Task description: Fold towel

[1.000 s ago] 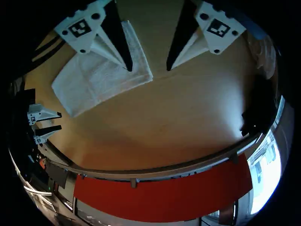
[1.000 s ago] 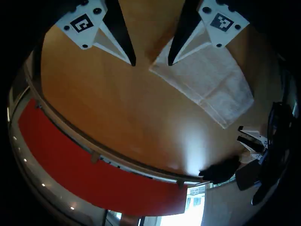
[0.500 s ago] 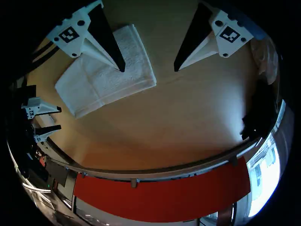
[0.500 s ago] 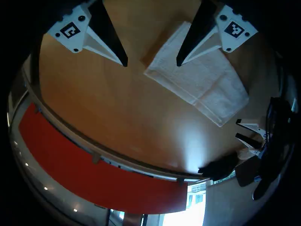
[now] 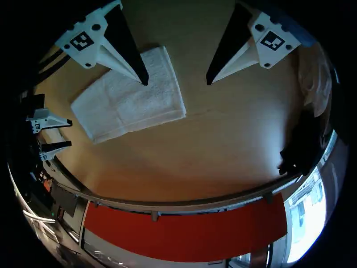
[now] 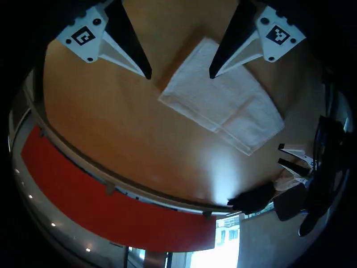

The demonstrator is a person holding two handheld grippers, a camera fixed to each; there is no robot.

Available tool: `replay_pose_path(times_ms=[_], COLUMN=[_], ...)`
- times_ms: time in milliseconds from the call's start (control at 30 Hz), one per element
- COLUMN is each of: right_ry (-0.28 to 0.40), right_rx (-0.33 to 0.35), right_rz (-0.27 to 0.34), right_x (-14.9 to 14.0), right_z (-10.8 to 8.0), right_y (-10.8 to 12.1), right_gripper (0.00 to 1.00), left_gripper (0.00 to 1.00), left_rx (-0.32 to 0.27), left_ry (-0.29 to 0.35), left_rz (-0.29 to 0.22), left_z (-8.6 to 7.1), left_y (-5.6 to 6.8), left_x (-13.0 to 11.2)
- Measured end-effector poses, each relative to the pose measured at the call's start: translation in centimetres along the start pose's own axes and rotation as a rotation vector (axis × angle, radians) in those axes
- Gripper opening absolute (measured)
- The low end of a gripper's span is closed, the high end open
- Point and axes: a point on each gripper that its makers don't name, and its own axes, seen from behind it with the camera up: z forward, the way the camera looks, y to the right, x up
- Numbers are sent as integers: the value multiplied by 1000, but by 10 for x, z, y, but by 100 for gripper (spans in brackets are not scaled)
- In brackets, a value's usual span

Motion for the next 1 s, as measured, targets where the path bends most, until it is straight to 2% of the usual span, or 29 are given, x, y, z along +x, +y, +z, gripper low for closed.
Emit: replay_pose_path(times_ms=[300, 1000], right_ry=[-16, -68], right_rx=[22, 109], right_rz=[-10, -75], right_x=[-17, -43], right_z=[-10, -7], right_y=[-10, -27], right_gripper=[100, 98], left_gripper=[96, 96], left_rx=[24, 119], left_ry=[-1, 27], left_rz=[-42, -129], left_z=[-19, -62], left_y=[-2, -25], left_x=[-17, -37])
